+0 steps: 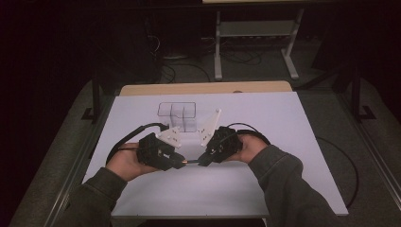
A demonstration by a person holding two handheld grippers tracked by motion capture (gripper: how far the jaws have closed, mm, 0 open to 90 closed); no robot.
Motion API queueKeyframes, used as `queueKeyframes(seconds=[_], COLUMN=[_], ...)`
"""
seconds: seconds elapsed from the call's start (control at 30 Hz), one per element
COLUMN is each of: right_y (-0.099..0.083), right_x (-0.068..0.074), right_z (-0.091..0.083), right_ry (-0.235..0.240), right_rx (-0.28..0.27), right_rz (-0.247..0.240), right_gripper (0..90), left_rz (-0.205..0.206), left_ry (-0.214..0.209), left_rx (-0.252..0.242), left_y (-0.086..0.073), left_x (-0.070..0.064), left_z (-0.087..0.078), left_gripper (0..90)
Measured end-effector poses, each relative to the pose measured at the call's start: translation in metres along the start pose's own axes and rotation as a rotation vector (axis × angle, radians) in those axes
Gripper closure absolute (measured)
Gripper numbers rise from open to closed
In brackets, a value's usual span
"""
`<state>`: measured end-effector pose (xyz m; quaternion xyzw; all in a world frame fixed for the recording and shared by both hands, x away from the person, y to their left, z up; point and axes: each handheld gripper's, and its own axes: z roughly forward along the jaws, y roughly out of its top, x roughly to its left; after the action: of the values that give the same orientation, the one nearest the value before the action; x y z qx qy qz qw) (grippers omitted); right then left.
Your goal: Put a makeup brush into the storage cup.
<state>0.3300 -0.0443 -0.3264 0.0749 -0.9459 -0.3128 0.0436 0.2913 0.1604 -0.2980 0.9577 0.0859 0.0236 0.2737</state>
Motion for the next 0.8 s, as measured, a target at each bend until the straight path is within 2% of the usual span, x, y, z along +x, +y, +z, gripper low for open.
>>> queueKeyframes(seconds=[0.07,0.3,0.47,0.53,0.67,0.8], right_y=[-0.003,-0.012,-0.017,-0.019,-0.024,-0.026], right_x=[0.000,-0.001,0.002,0.001,0.002,0.002], right_z=[0.001,-0.001,-0.002,-0.002,-0.002,0.000], right_ry=[-0.007,-0.028,-0.044,-0.058,-0.075,-0.083], right_rx=[-0.018,-0.076,-0.112,-0.132,-0.185,-0.209], right_rz=[0.003,0.017,0.038,0.023,0.042,0.043], right_gripper=[83.2,83.2,83.2,83.2,83.2,83.2], left_rz=[-0.024,-0.070,-0.087,-0.093,-0.114,-0.130], left_ry=[0.003,0.007,0.005,0.004,-0.004,-0.005], left_rx=[-0.031,-0.091,-0.119,-0.137,-0.167,-0.201], left_y=[-0.003,-0.013,-0.019,-0.022,-0.026,-0.028], left_x=[0.000,0.003,0.003,0.004,0.005,0.006], left_z=[-0.001,-0.003,-0.004,-0.004,-0.002,-0.001], left_gripper=[70.5,63.4,62.6,62.2,61.5,62.2])
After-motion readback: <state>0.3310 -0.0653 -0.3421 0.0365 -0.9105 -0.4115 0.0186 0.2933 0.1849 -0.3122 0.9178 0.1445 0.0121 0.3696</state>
